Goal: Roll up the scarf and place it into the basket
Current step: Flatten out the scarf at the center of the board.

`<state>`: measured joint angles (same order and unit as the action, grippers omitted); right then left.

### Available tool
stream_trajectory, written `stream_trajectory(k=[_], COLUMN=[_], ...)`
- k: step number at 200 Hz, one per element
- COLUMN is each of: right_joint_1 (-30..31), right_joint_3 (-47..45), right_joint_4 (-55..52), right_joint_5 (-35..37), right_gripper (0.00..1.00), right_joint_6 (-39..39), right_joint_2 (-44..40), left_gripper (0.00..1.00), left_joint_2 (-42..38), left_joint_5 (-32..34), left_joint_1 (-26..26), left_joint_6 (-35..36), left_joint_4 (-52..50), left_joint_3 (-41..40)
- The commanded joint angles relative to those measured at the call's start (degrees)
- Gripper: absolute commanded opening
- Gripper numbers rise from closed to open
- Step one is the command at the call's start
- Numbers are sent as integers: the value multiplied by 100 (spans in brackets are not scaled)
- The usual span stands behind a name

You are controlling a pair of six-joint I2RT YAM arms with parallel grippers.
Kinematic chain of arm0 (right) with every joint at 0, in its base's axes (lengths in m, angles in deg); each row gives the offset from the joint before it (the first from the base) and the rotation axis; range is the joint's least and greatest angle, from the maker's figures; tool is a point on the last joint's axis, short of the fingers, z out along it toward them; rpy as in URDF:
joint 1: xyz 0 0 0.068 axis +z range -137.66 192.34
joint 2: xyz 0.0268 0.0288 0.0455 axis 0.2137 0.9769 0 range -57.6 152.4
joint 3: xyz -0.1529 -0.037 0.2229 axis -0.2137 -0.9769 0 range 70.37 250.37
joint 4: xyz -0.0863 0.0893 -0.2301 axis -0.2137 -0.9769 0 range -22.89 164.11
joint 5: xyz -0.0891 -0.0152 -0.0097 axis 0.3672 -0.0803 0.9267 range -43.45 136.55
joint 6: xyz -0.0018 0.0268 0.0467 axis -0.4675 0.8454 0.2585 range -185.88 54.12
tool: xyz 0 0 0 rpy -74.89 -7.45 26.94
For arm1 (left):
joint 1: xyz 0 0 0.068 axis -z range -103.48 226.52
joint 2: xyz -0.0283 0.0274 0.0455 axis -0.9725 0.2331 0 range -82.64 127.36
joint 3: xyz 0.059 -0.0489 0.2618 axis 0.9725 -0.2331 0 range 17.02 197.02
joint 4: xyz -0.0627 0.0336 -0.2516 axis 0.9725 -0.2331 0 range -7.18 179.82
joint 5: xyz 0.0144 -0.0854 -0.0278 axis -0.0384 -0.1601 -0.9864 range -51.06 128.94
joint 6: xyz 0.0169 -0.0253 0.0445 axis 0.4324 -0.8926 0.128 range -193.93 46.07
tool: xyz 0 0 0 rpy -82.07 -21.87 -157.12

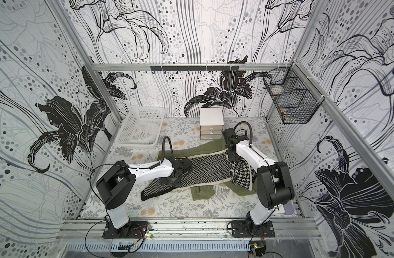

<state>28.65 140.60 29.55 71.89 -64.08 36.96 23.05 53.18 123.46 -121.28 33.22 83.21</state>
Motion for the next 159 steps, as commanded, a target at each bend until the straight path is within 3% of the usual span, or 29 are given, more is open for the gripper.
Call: stream_trajectory(k=[1, 5, 11, 29, 44, 76, 83, 91, 98, 132, 159], right_joint_1=[-138, -166, -193, -225, -242, -252, -252, -252, -254, -225, -220], right_joint_3=[209, 224, 254, 343, 420, 585, 603, 661, 713, 743, 793], right_joint_4=[-5, -9, -31, -21, 3, 40, 70, 88, 91, 68, -113], right_joint_5=[321, 337, 363, 425, 456, 590, 613, 514, 346, -530, -1111], right_gripper=[0, 0, 0, 0, 0, 0, 0, 0, 0, 0, 0], right_joint_6=[-167, -172, -180, -265, -327, -544, -590, -642, -653, -620, -449], right_joint_2=[80, 81, 81, 84, 87, 265, 266, 265, 256, -137, -450], left_gripper=[27, 19, 17, 17, 21, 35, 48, 89, 100, 99, 99], left_joint_2=[31, -36, -152, -823, -1646, -3090, -3171, -3121, -2990, -3023, -3097], left_joint_5=[-181, -161, -85, 175, 288, 242, 202, 86, 1, 23, -480], left_joint_1=[0, -14, -25, -101, -459, -2449, -2909, -3348, -3630, -4322, -4324], left_joint_6=[-34, -67, -110, -208, -220, 725, 1024, 1348, 1554, 1773, 1898], left_joint_4=[258, 236, 172, -199, -474, -399, -309, -219, -220, -47, -9], left_joint_3=[-132, -143, -159, -147, -355, -982, -979, -890, -752, -375, -149])
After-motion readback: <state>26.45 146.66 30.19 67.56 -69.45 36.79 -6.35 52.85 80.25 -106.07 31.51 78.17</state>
